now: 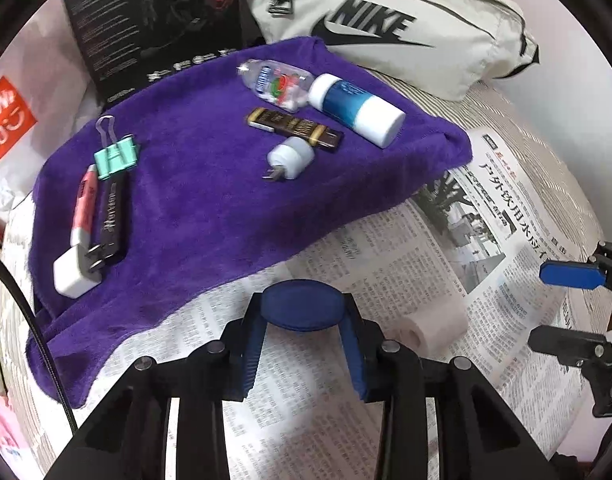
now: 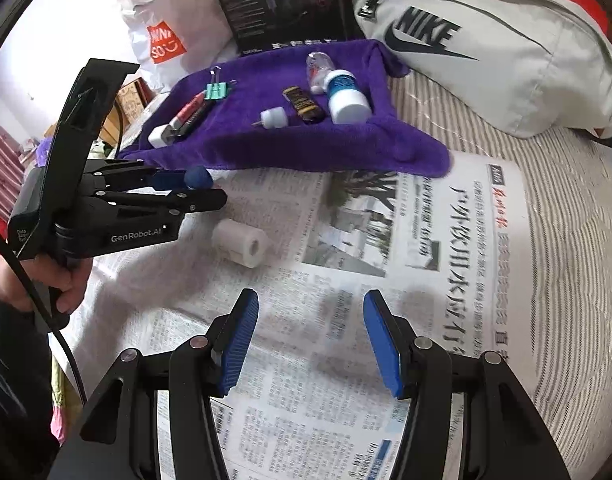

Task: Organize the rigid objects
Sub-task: 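Grasp the blue-lidded pink jar with the left gripper while the right grasps the white pill bottle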

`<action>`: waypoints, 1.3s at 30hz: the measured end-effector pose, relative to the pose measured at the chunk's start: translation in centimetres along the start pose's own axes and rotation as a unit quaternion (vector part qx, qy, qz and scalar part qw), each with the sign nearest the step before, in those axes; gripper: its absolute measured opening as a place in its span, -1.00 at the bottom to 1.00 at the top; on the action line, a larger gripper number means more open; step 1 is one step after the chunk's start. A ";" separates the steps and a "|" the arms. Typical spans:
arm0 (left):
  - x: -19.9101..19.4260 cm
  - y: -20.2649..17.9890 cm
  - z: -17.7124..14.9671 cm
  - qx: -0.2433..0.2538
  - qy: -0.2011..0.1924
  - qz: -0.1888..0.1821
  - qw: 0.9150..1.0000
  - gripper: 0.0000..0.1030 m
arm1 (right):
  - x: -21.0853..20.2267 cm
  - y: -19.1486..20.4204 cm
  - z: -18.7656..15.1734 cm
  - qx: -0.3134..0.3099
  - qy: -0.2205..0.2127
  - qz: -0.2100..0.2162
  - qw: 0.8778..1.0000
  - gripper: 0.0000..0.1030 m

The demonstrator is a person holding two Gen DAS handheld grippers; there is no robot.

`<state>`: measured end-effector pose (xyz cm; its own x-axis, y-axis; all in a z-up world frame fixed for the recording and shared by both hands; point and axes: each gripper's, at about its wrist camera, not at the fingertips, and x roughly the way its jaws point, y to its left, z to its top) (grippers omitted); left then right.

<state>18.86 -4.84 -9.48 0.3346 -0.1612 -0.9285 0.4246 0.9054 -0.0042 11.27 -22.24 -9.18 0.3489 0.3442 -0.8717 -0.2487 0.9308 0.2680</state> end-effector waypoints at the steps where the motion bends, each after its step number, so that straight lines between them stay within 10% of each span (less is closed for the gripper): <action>1: -0.2 0.3 0.0 -0.002 0.000 0.001 1.000 -0.33 | 0.1 0.3 0.1 -0.002 0.000 0.004 1.000 0.06; 28: -2.0 6.8 -3.1 -0.077 -0.005 0.015 0.997 -0.33 | 7.7 3.5 5.4 -0.115 0.010 -0.032 0.993 0.09; 34: -1.1 6.6 -3.6 -0.085 -0.009 0.007 0.996 -0.33 | 8.7 5.3 4.7 -0.155 -0.005 -0.033 0.987 0.76; 39: -1.2 6.9 -3.9 -0.090 -0.015 -0.004 0.996 -0.33 | 9.1 5.7 4.6 -0.147 -0.012 -0.035 0.988 0.95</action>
<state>18.05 3.15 -9.82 0.3581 -0.1776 -0.9166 0.2713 0.9592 -0.0799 17.19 -13.26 -13.75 0.3955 0.2865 -0.8726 -0.4731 0.8779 0.0738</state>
